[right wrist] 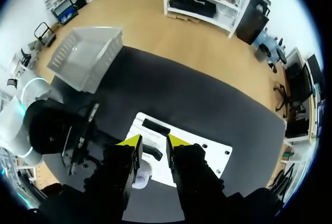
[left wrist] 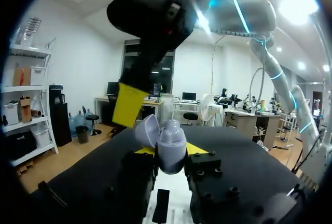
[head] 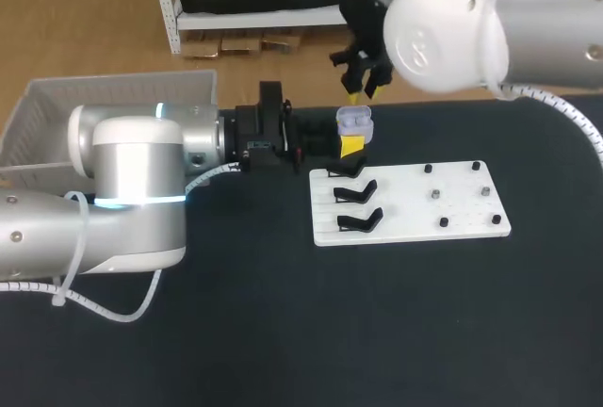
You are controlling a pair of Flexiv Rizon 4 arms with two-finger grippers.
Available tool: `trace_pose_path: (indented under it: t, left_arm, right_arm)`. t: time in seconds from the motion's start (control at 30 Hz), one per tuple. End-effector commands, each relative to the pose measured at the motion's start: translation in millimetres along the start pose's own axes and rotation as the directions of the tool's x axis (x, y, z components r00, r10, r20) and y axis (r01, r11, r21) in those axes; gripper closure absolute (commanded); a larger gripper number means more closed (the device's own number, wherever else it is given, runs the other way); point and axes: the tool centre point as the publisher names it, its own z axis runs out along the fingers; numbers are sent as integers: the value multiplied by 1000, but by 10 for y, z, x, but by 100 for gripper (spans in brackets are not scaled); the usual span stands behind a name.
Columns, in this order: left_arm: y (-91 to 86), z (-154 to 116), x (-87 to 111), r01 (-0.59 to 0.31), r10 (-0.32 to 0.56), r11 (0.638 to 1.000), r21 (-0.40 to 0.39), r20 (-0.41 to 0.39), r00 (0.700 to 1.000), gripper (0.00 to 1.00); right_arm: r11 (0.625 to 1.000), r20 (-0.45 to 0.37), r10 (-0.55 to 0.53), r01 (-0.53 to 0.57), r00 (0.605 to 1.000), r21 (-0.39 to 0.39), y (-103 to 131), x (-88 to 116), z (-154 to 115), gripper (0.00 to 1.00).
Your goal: Pick up each earbud case from the left stands, insert the matching earbuds, close the lid, and place the case in the box.
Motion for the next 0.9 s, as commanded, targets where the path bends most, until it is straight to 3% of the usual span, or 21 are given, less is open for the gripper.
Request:
trace_pose_path:
  t: [0.03, 0.43, 0.53, 0.7, 0.77, 0.8, 0.83, 0.9]
  left_arm:
    - [2, 2, 2, 0, 0, 1000, -1, 1, 1000, 100]
    - [2, 2, 2, 0, 0, 1000, -1, 1, 1000, 100]
    - [2, 2, 2, 0, 0, 1000, -1, 1, 1000, 100]
    - [2, 2, 2, 0, 0, 1000, -1, 1, 1000, 100]
    - [2, 2, 2, 0, 0, 1000, -1, 1, 1000, 100]
    - [17, -46, -29, -6, 6, 1000, -5, 11, 1000, 100]
    - [35, -102, -62, -14, 14, 1000, -15, 20, 1000, 100]
    - [73, -221, -128, -29, 30, 999, -34, 33, 999, 100]
  right_arm:
    - [1000, -11, 0, 0, 1000, -2, 19, 47, 29, 71]
    - [1000, -13, -13, 13, 1000, -13, 100, 307, -58, 68]
    - [1000, 33, 24, -24, 999, -4, 67, 285, -87, 69]
    - [989, 163, 137, -125, 977, -79, -85, 278, -322, 68]
    - [985, 203, 162, -146, 966, -93, -152, 335, -379, 56]
    - [983, 210, 171, -151, 963, -108, -184, 368, -401, 44]
    - [980, 221, 183, -161, 958, -115, -216, 403, -415, 6]
    - [971, 246, 220, -187, 944, -149, -274, 463, -443, 0]
